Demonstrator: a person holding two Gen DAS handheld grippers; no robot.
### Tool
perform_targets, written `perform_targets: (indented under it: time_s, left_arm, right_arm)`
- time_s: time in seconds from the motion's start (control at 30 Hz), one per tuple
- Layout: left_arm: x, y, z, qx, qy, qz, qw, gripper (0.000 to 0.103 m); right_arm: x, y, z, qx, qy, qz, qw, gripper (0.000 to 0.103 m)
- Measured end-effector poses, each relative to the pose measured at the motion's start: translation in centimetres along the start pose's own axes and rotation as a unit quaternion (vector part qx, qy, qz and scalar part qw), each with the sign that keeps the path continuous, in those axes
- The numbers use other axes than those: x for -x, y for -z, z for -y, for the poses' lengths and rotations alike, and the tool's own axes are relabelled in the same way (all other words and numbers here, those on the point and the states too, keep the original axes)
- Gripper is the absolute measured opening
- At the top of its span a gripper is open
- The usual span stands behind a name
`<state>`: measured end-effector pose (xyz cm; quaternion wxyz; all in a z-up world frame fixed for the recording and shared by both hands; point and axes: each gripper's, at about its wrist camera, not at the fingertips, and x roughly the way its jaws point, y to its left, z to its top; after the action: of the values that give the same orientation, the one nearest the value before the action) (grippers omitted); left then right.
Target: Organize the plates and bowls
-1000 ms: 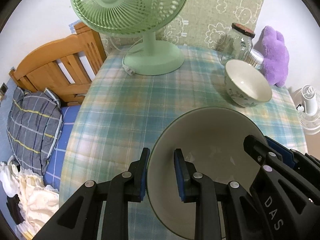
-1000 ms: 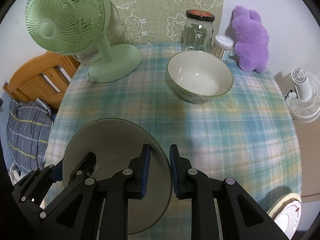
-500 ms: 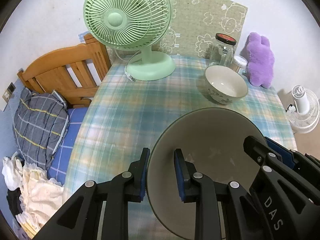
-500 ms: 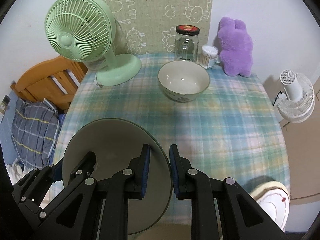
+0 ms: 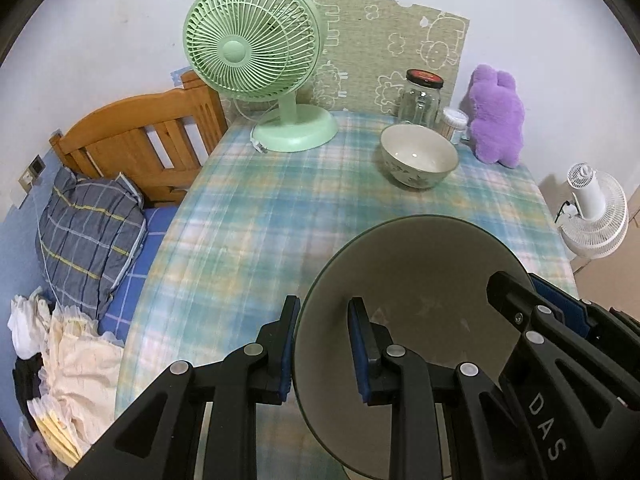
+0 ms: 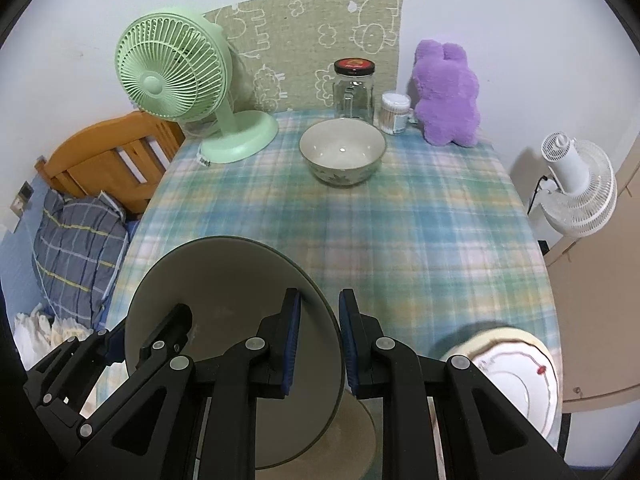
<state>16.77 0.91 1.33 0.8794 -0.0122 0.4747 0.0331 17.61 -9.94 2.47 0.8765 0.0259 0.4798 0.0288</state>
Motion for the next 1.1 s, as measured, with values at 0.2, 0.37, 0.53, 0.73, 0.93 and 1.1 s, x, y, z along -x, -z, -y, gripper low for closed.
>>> perform_targets:
  time_s: [0.2, 0.37, 0.53, 0.73, 0.93, 1.1]
  left_arm:
    - [1.0, 1.8, 0.8, 0.004, 0.001, -0.002, 1.0, 0.022]
    - [1.1, 3.7, 1.6, 0.0, 0.003, -0.006, 1.0, 0.022]
    - [0.8, 5.2, 2.1, -0.001, 0.007, -0.016, 0.9999, 0.022]
    - [0.5, 6.3, 2.6, -0.004, 0.009, -0.028, 0.9996, 0.022]
    - [-0.6, 7.3, 2.9, -0.008, 0.007, -0.047, 0.9989, 0.022]
    - [-1.4, 7.8, 2.8, -0.012, 0.0, -0.063, 0.9979, 0.022]
  right_arm:
    - [1.5, 1.8, 1.0, 0.009, 0.0, 0.004, 1.0, 0.023]
    - [2.0, 3.6, 2.0, 0.014, 0.002, 0.001, 1.0, 0.023]
    - [1.8, 5.1, 2.9, 0.012, 0.005, -0.011, 1.0, 0.023]
    - [1.3, 6.4, 3.5, 0.01, 0.006, -0.025, 1.0, 0.023]
    - [0.3, 7.4, 3.9, 0.005, 0.006, -0.041, 0.999, 0.023]
    - [-0.9, 8.0, 4.0, -0.001, 0.0, -0.06, 0.998, 0.023]
